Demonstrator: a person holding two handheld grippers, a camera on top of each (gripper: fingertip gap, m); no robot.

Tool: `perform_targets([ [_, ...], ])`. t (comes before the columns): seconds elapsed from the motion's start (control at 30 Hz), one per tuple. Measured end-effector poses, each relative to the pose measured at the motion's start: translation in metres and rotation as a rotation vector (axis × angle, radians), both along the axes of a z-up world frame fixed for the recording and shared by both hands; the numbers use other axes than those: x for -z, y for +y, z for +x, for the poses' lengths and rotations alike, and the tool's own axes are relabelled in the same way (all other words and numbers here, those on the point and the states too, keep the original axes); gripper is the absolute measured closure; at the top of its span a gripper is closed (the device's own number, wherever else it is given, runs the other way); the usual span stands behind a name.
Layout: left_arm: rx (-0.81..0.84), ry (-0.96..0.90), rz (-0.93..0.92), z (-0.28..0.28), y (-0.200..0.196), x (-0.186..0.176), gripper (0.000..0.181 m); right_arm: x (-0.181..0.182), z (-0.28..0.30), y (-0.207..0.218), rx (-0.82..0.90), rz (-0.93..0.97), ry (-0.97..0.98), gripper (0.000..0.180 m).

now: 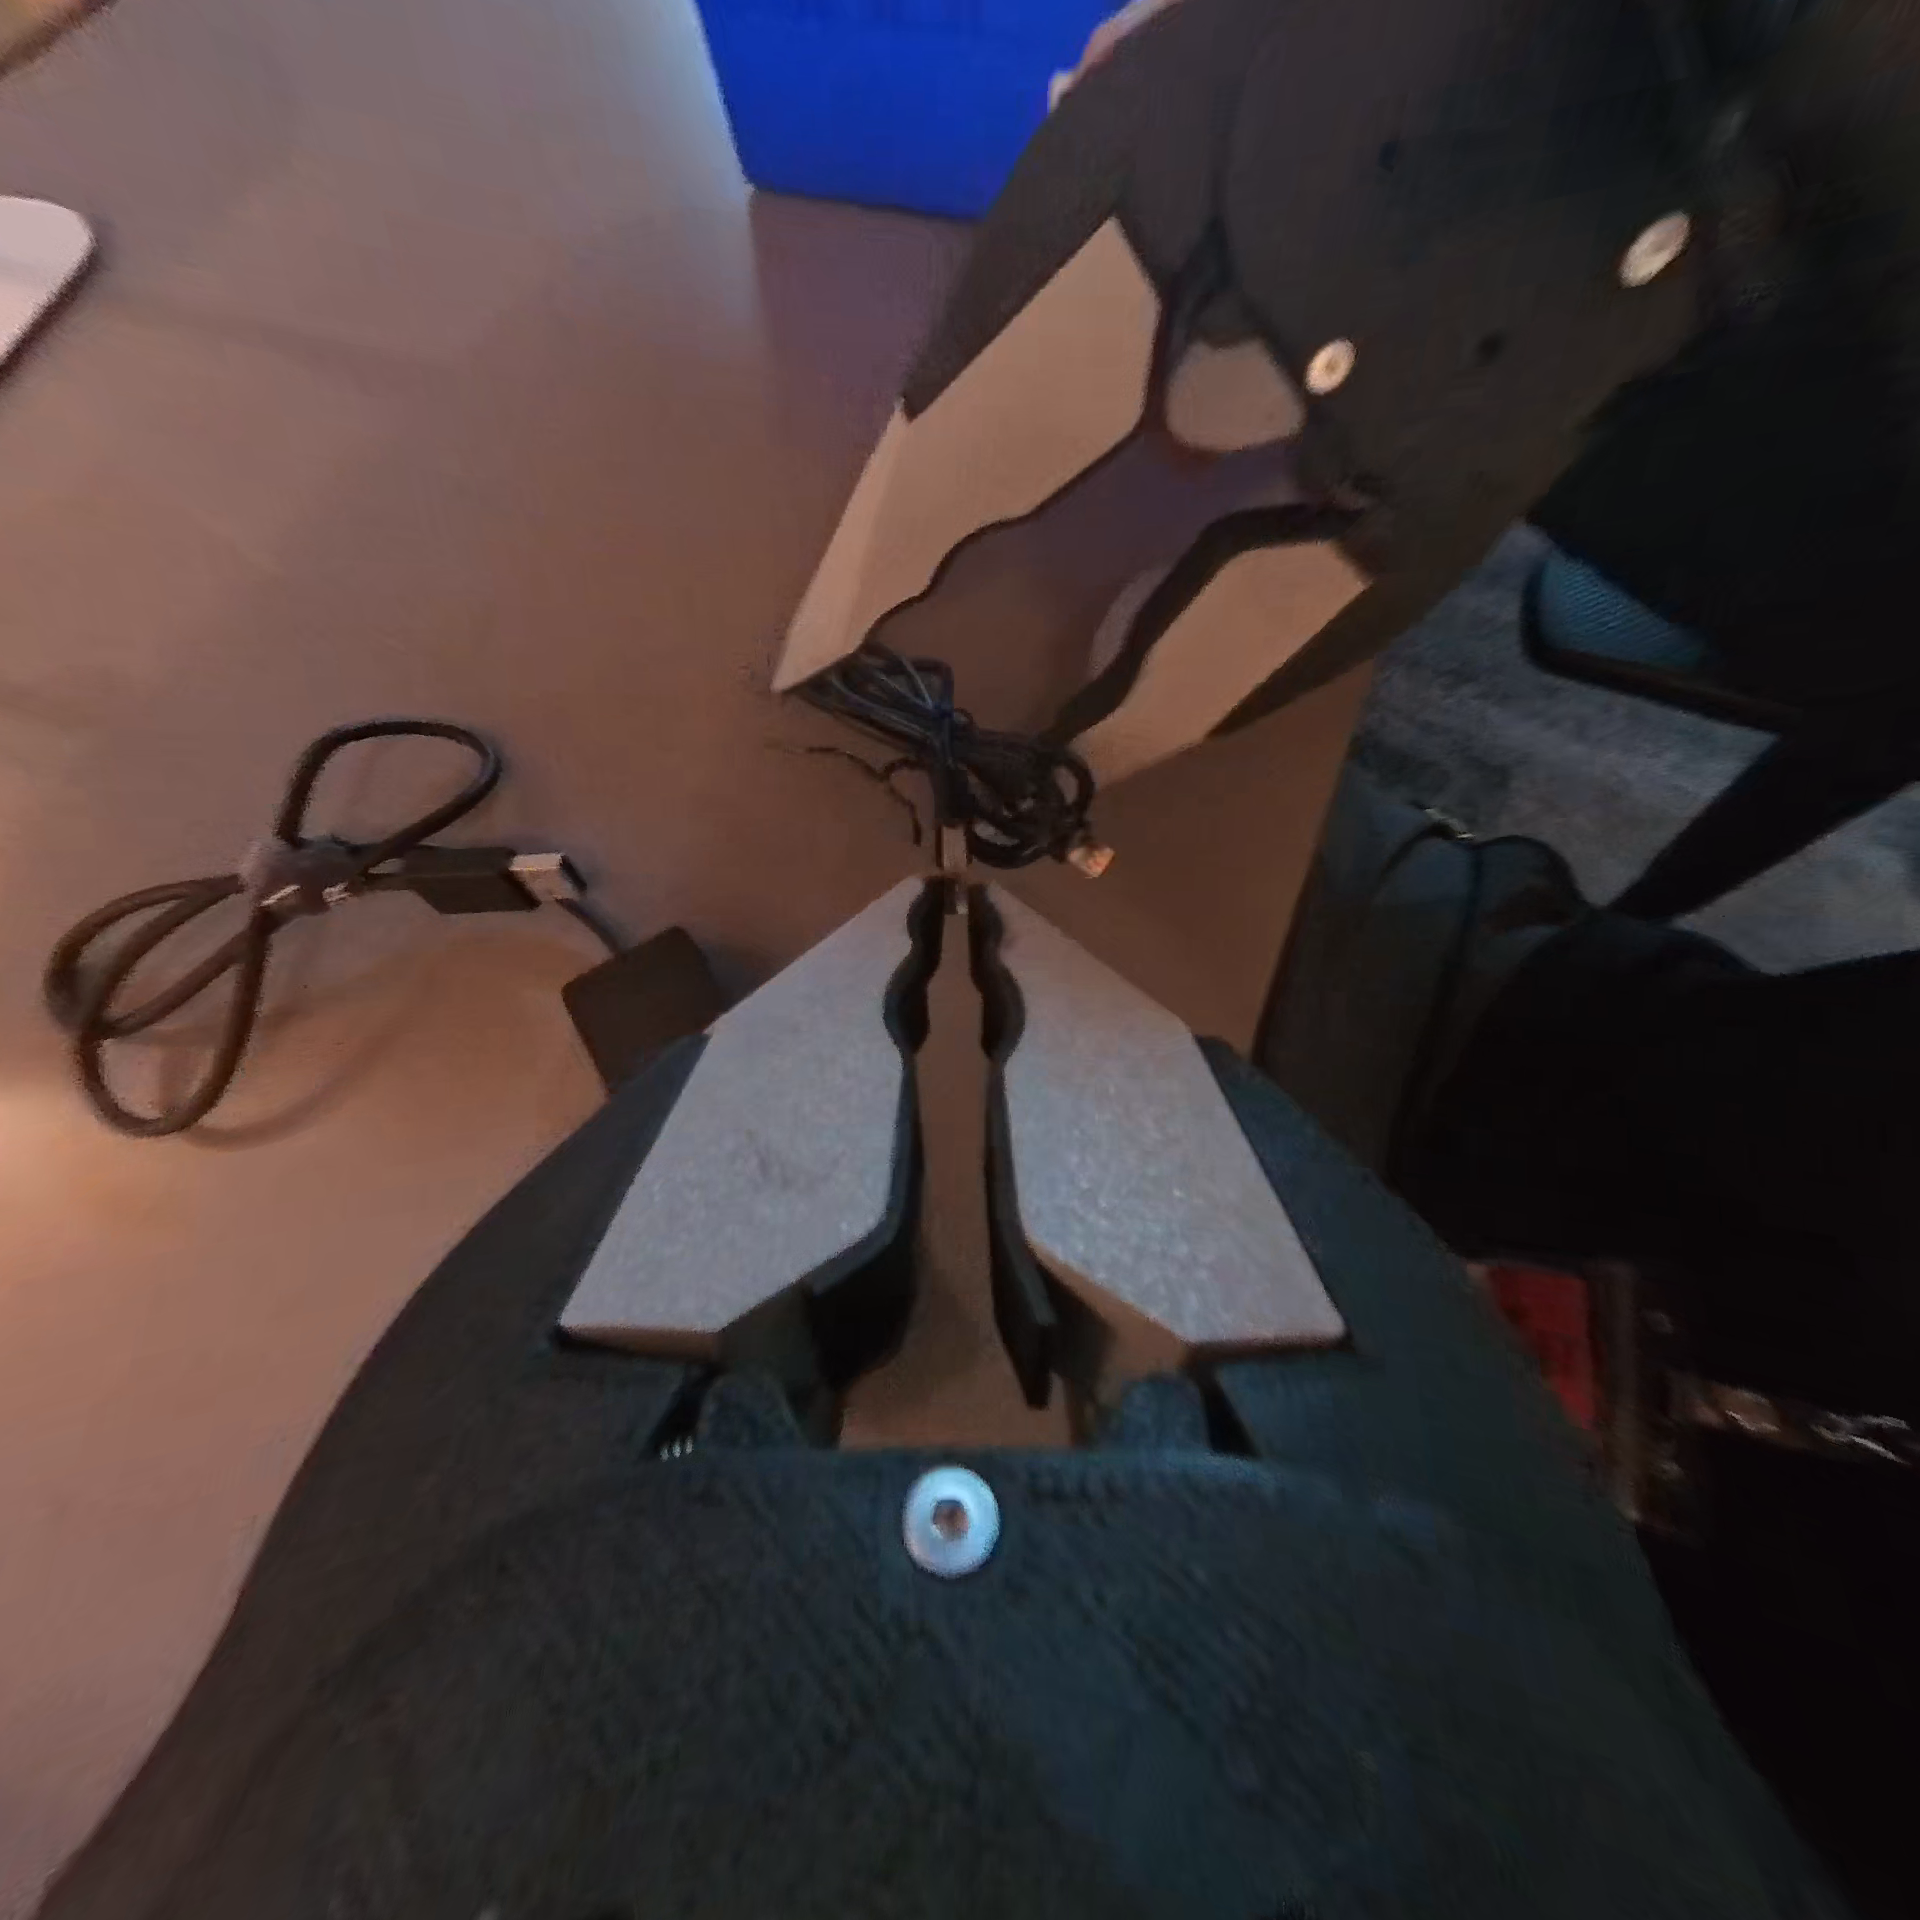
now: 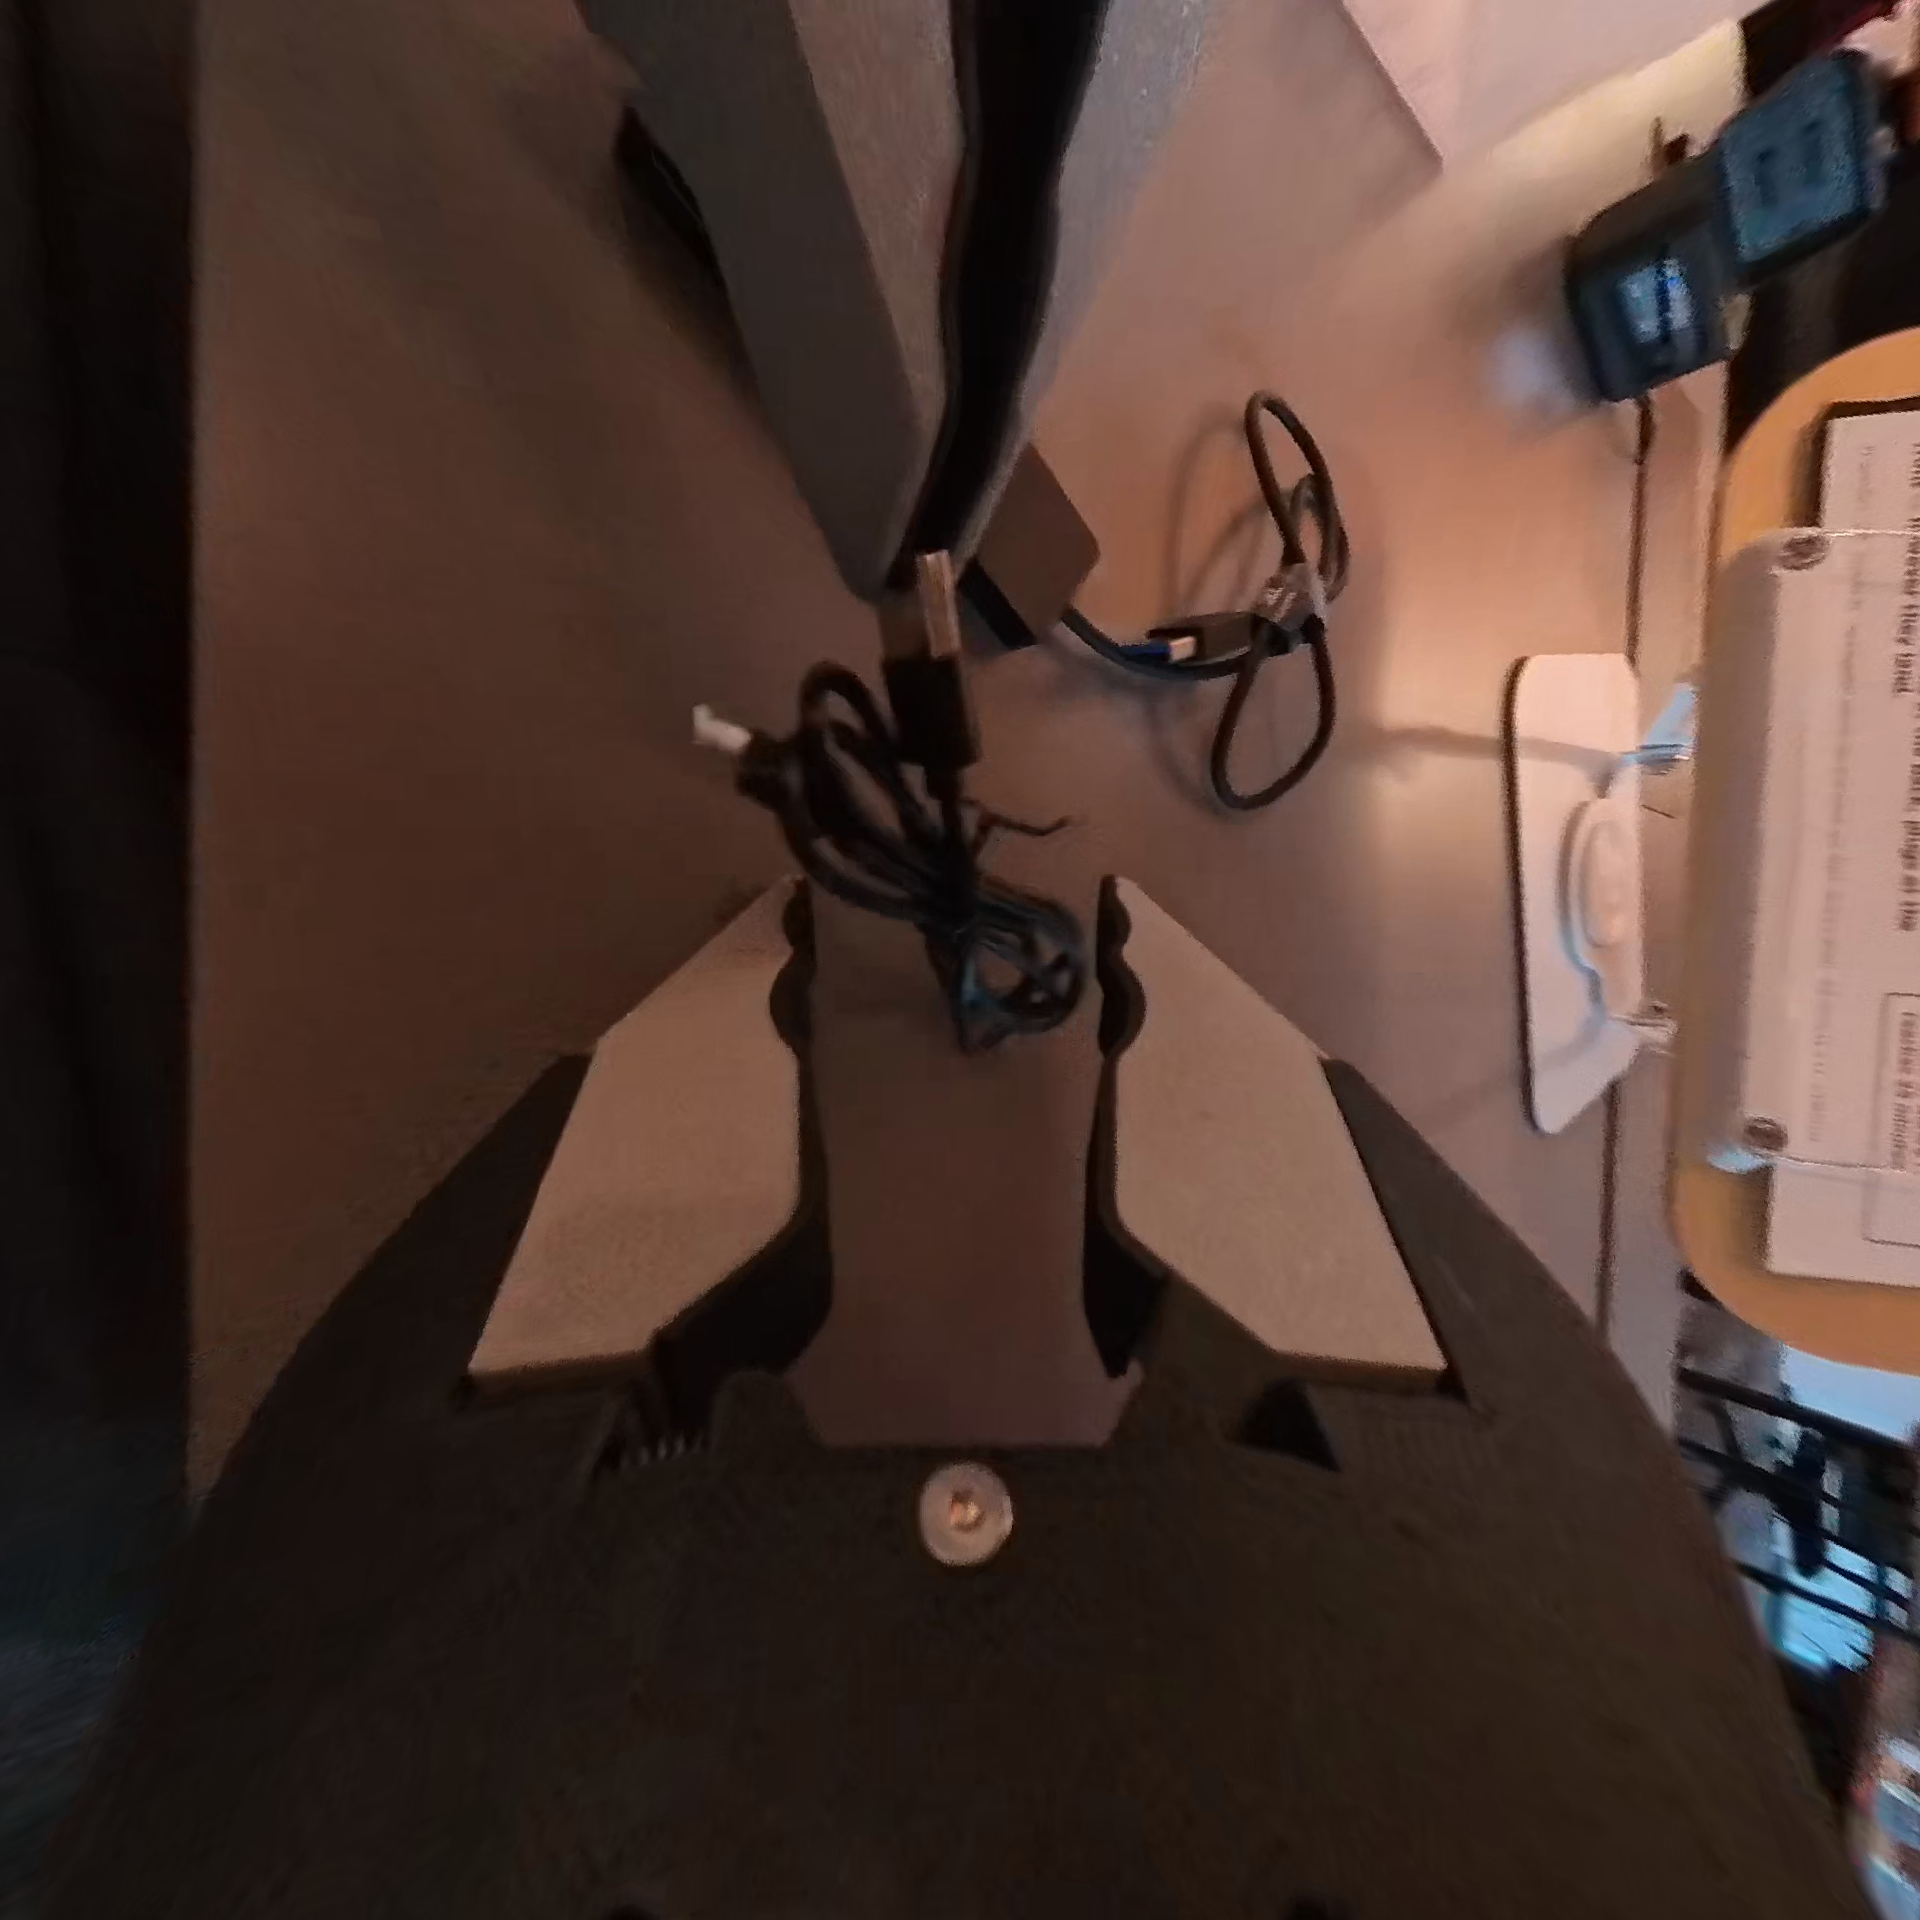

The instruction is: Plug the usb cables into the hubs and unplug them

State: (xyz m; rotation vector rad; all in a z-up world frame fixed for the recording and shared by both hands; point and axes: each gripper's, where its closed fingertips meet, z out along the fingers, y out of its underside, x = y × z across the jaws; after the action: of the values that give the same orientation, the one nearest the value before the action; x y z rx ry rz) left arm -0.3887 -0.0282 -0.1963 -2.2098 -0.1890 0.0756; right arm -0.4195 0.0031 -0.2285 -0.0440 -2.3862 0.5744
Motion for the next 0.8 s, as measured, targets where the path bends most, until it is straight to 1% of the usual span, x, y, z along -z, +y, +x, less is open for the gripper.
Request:
perform_targets([
  [0.1, 0.017, -0.079, 0.048, 0.004, 0.0, -0.004, 0.178, -0.006, -0.004, -0.013, -0.017, -0.027, 0.079, 0.136],
  [0.13, 0.0, -0.069, 0.041, -0.001, -0.002, -0.003, 0.178, -0.006, -0.003, -0.015, -0.028, -0.018, 0.094, 0.144],
  [0.17, -0.014, -0.054, 0.038, -0.005, -0.005, -0.003, 0.178, -0.005, -0.001, -0.016, -0.049, -0.012, 0.097, 0.165],
  [0.2, -0.023, -0.037, 0.041, -0.008, -0.006, -0.005, 0.178, -0.004, 0.002, -0.018, -0.065, -0.018, 0.084, 0.17],
  [0.23, -0.02, -0.017, 0.05, -0.009, -0.007, -0.007, 0.178, -0.004, 0.005, -0.018, -0.069, -0.036, 0.048, 0.17],
  [0.3, -0.009, 0.058, 0.042, -0.011, -0.007, -0.01, 0.17, -0.005, 0.009, -0.017, -0.052, -0.091, -0.051, 0.17],
  [0.47, 0.022, 0.331, -0.078, -0.012, -0.009, -0.01, 0.149, -0.009, 0.022, -0.015, -0.046, -0.239, -0.298, 0.17],
  [0.6, 0.105, 0.433, -0.019, 0.005, 0.0, -0.026, 0.149, -0.017, 0.039, -0.02, -0.094, -0.343, -0.477, 0.17],
  [0.7, 0.161, 0.517, -0.009, 0.016, 0.006, -0.027, 0.147, -0.024, 0.049, -0.024, -0.14, -0.369, -0.507, 0.17],
  [0.8, 0.182, 0.602, -0.041, 0.019, 0.008, -0.023, 0.155, -0.026, 0.062, -0.028, -0.185, -0.358, -0.544, 0.17],
])
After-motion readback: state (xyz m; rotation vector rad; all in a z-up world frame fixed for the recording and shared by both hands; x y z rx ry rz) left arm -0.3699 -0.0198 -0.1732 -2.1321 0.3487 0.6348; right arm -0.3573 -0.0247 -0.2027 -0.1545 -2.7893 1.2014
